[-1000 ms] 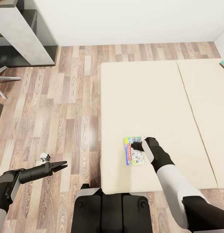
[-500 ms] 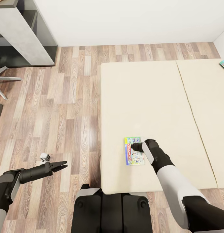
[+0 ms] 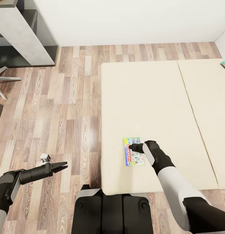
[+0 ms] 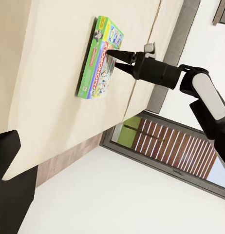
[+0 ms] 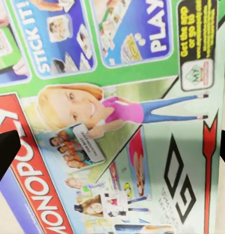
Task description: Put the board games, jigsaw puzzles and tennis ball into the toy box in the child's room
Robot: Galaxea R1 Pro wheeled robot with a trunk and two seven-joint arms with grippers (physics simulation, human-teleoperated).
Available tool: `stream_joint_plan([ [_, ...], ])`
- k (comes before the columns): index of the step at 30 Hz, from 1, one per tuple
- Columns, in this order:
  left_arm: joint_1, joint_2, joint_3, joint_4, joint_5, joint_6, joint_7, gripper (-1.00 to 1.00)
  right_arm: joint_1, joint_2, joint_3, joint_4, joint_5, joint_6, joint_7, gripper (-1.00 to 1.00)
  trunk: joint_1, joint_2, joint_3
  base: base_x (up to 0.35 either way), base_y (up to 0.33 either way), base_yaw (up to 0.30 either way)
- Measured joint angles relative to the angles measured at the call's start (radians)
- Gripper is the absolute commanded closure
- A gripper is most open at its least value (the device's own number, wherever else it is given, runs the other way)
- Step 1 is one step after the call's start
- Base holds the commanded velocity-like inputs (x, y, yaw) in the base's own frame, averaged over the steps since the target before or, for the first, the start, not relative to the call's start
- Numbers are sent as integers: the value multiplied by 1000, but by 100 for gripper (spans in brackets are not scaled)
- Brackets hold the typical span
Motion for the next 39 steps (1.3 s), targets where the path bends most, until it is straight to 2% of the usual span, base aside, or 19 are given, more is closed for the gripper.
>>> stream_joint_plan([
  [28, 0, 0, 0, 0, 0, 0, -1, -100, 0, 6, 5, 1, -8, 15, 23, -100, 0, 0, 0, 0, 0, 0],
  [39, 0, 0, 0, 0, 0, 0, -1, -100, -1, 19, 1, 1, -12, 59, 27, -100, 0, 0, 0, 0, 0, 0],
])
